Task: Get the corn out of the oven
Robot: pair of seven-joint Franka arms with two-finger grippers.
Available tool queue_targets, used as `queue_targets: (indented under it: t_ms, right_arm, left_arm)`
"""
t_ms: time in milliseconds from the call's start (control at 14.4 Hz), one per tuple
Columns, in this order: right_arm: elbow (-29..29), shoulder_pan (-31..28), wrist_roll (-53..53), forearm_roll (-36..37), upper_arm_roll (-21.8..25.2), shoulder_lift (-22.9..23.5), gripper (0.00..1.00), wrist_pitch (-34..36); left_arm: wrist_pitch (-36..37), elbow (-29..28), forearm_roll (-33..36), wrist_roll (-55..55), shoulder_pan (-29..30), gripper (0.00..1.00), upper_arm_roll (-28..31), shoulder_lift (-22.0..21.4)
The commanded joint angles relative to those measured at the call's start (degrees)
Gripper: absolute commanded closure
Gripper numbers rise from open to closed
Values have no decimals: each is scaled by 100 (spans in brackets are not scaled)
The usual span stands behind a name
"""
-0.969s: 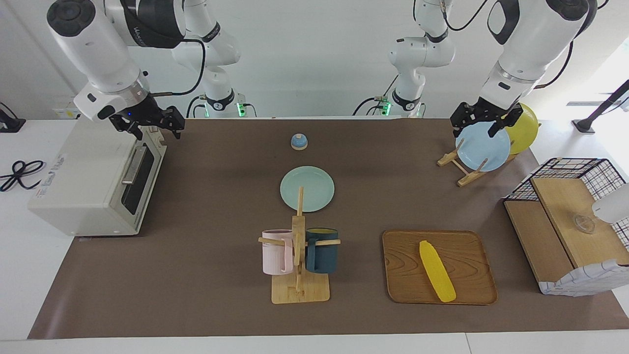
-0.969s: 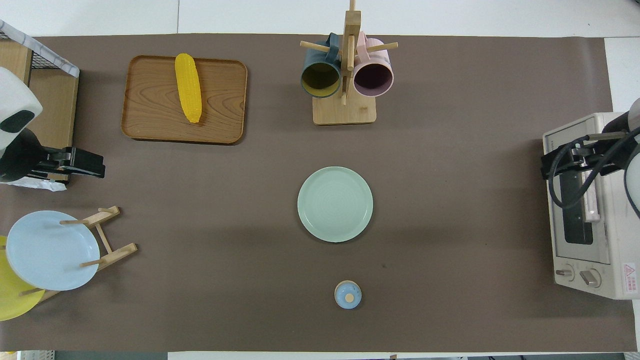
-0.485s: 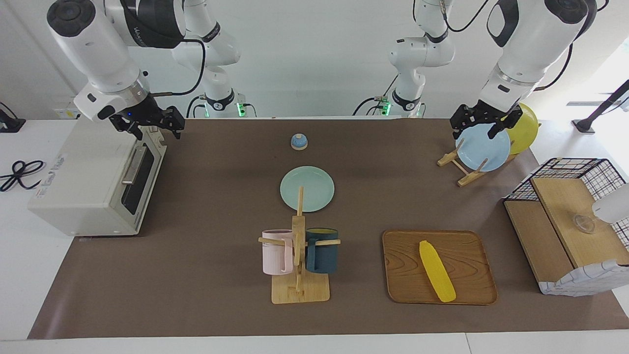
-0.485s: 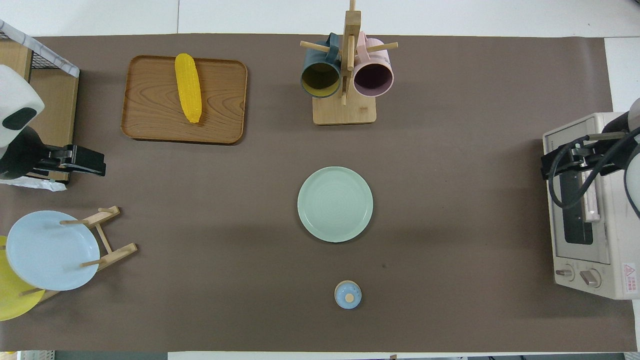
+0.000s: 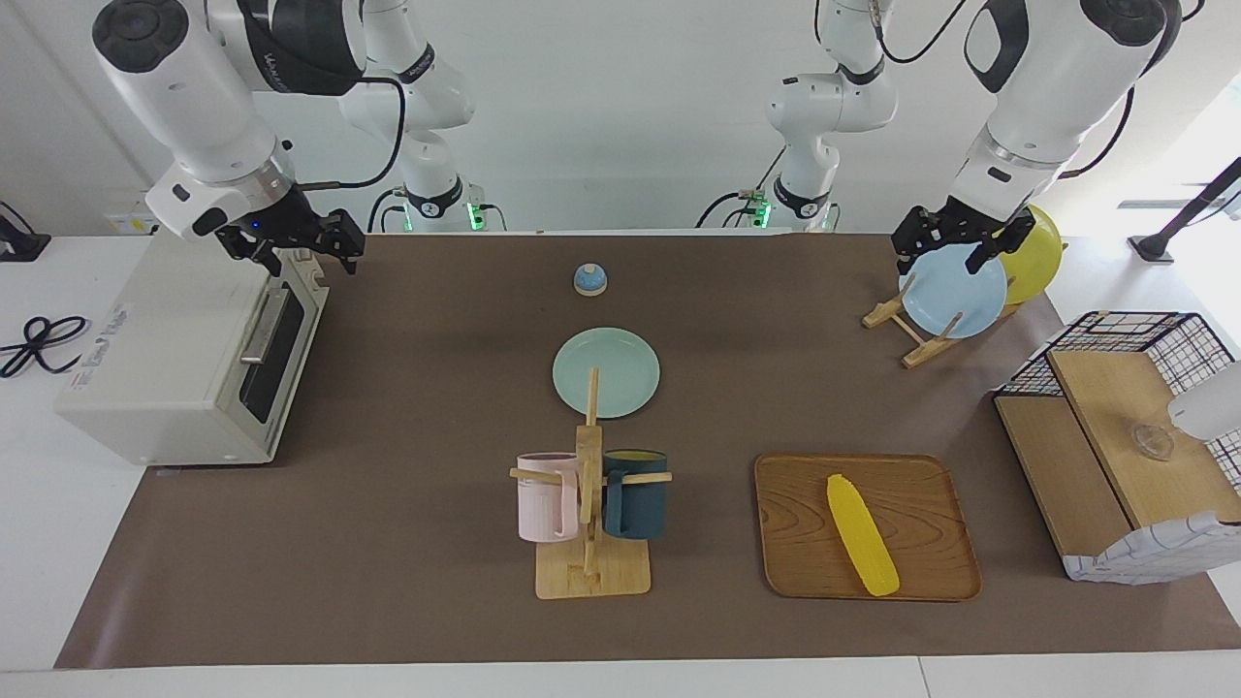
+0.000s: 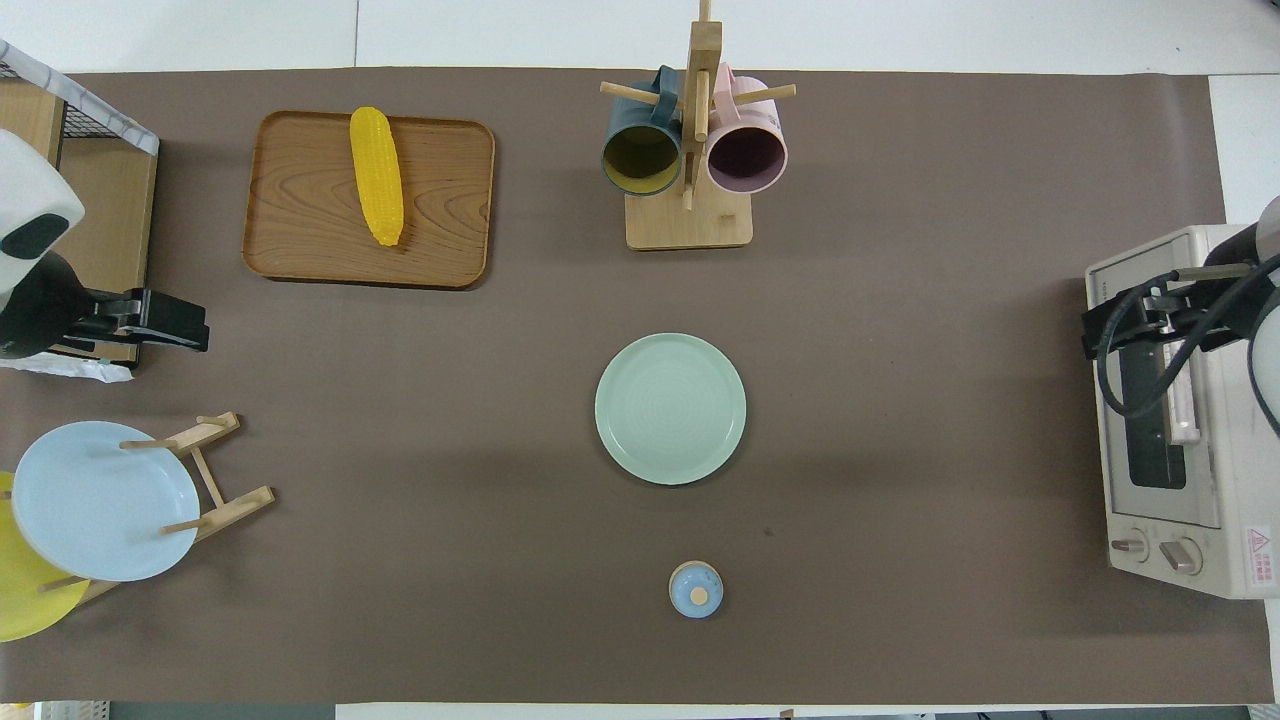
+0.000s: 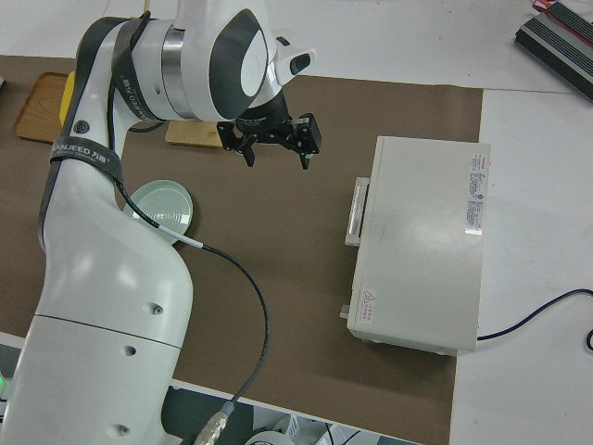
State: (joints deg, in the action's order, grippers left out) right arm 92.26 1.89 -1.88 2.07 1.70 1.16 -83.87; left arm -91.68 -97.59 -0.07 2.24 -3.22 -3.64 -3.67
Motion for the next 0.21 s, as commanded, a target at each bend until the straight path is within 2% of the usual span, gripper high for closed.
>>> queue_targets:
  t_ms: [0, 138]
  right_arm:
    - [73, -58, 48, -145, -29, -54, 0, -51]
    - [73, -58, 48, -145, -29, -54, 0, -51]
  left_arm:
    - [-52, 100, -2, 40, 49, 0, -58, 59]
    - [-69, 109, -2, 49, 32, 0, -67, 59]
